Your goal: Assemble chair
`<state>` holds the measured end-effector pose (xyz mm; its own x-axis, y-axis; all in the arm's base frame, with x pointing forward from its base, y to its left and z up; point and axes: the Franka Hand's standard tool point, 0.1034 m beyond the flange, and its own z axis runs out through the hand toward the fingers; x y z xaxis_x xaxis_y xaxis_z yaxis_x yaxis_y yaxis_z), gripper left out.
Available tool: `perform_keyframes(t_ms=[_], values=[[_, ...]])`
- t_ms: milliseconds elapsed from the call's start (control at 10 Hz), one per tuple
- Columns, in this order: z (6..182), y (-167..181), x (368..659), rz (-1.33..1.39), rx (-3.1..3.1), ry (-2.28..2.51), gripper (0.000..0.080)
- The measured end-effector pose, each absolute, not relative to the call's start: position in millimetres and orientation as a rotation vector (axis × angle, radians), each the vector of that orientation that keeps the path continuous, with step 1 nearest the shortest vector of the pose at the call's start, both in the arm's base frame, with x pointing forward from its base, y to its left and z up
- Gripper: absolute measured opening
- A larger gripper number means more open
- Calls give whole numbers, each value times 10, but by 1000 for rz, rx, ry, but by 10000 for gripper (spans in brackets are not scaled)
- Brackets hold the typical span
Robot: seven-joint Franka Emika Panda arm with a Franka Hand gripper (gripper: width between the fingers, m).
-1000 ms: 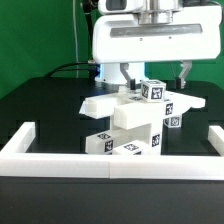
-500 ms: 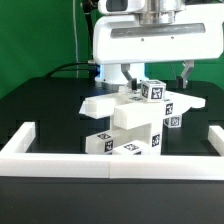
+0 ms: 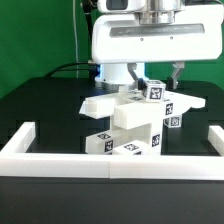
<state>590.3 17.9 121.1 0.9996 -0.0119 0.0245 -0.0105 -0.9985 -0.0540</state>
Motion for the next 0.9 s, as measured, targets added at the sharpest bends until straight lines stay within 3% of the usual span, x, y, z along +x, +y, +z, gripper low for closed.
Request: perform_keyframes(t_ms=[500,900], values=[[1210,179,5902,-37,-3086,59,284],[1211,181,5904,-26,-3043,489,285]])
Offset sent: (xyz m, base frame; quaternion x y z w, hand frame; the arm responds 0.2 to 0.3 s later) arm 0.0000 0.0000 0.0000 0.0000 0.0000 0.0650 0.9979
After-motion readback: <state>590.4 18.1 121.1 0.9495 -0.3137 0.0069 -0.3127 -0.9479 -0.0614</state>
